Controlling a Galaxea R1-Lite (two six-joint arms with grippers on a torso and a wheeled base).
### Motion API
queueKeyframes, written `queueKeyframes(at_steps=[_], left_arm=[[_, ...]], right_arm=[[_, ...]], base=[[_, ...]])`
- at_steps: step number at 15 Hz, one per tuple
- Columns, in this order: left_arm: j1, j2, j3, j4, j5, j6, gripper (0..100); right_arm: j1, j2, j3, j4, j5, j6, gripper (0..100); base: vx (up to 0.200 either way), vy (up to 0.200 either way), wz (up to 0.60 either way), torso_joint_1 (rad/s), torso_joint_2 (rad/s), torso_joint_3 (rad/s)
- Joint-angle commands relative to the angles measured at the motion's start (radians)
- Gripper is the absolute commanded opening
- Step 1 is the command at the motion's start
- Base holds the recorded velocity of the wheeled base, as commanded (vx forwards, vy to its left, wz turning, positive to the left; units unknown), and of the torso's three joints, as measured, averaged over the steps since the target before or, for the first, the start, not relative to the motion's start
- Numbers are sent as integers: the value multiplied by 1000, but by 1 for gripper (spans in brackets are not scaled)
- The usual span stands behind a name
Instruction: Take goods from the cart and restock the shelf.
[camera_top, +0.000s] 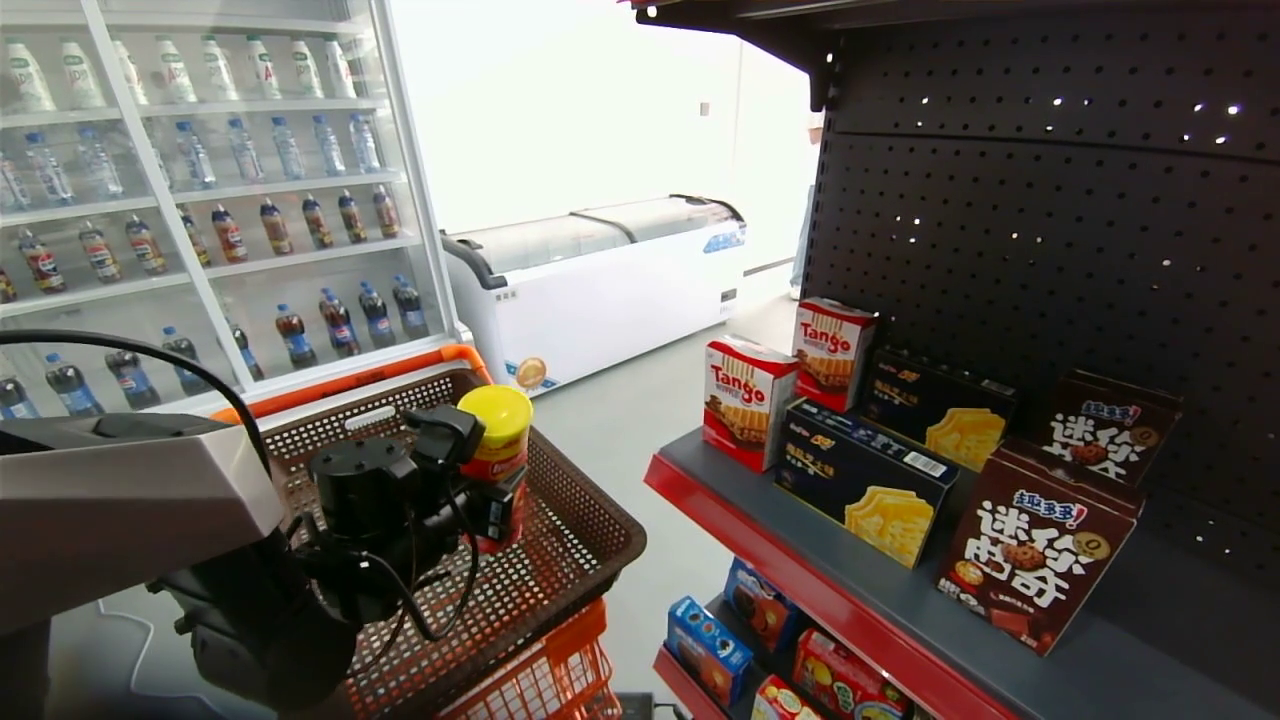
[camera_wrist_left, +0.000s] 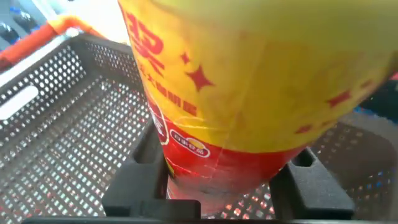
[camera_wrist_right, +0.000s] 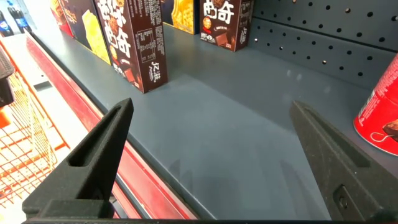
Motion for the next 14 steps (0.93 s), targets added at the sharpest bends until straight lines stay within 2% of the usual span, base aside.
queueKeyframes(at_steps=[1, 2, 3, 5, 7, 9, 11, 12, 14], left_arm=[[-29, -66, 2, 12, -2, -1, 0], [-53, -86, -11, 87, 1, -1, 0], [-55, -107, -23, 124, 2, 1, 0], [-75, -201, -32, 239, 48, -1, 0], [-86, -290, -75, 394, 31, -2, 0], [-92, -346, -124, 502, -48, -13, 0], [-92, -391, -129, 533, -141, -15, 0], [-92, -396, -130, 539, -144, -16, 0], [-104, -466, -141, 644, -164, -16, 0]], right_arm=[[0, 1, 0, 0, 0, 0, 100], [0, 1, 0, 0, 0, 0, 100], [0, 1, 0, 0, 0, 0, 100], [0, 1, 0, 0, 0, 0, 100], [0, 1, 0, 0, 0, 0, 100], [0, 1, 0, 0, 0, 0, 100], [0, 1, 0, 0, 0, 0, 100], [0, 0, 0, 0, 0, 0, 100], [0, 0, 0, 0, 0, 0, 100]], base=[[0, 0, 0, 0, 0, 0], [0, 0, 0, 0, 0, 0], [0, 0, 0, 0, 0, 0], [0, 0, 0, 0, 0, 0], [0, 0, 0, 0, 0, 0], [0, 0, 0, 0, 0, 0], [0, 0, 0, 0, 0, 0], [0, 0, 0, 0, 0, 0], [0, 0, 0, 0, 0, 0]])
